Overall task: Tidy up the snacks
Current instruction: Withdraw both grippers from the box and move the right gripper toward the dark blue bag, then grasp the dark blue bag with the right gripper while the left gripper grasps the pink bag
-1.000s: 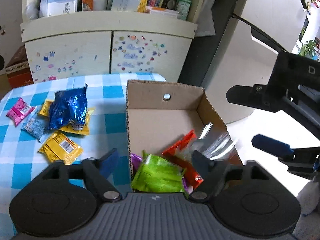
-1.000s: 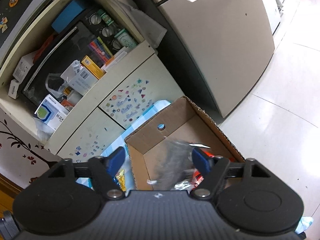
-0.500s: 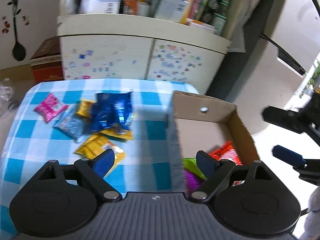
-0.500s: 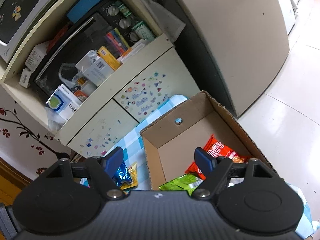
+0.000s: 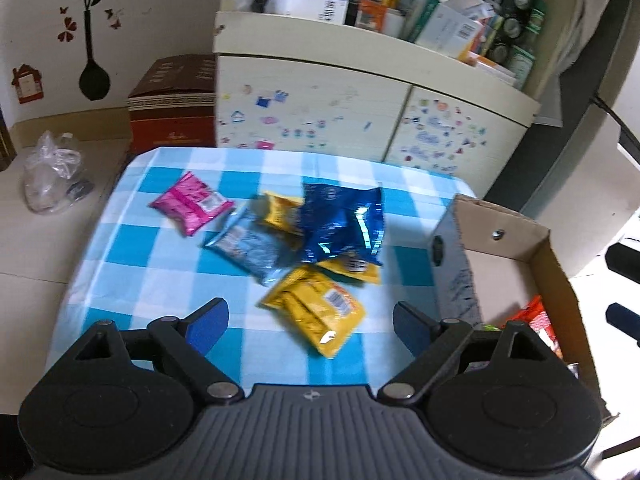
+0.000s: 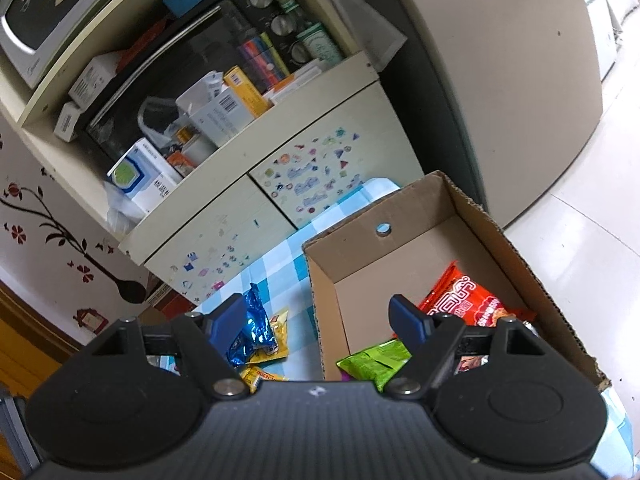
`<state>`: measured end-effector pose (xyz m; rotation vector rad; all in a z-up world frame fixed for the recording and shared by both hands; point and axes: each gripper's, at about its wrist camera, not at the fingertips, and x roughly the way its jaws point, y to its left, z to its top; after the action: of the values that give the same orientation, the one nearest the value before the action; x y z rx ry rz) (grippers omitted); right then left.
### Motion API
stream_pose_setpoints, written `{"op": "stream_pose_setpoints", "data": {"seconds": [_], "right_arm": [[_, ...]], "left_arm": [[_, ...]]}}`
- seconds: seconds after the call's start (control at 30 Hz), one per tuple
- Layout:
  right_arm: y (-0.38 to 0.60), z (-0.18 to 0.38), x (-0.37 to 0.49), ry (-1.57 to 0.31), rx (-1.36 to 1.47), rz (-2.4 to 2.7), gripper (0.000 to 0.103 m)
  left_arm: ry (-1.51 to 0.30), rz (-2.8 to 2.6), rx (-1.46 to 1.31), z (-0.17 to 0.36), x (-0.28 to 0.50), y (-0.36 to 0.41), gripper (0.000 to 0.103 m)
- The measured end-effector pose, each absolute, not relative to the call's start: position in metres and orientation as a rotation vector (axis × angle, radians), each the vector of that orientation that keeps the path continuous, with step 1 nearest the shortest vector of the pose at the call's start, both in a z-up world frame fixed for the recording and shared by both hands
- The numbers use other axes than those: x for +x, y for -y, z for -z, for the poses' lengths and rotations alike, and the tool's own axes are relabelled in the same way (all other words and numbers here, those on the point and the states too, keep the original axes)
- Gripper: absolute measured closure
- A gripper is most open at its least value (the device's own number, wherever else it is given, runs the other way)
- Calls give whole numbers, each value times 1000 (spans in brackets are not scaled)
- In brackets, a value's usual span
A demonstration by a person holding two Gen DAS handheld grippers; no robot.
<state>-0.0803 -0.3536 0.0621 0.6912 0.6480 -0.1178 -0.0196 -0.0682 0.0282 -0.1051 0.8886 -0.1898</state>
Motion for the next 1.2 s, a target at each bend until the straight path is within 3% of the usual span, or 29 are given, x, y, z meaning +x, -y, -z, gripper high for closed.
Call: {"op": "stream_pose_setpoints", "data": {"seconds": [1.2], "right_arm": [[246, -43, -31, -730, 373, -117, 23]], "left_arm": [[-999, -134, -293, 22, 103, -56, 6]]}}
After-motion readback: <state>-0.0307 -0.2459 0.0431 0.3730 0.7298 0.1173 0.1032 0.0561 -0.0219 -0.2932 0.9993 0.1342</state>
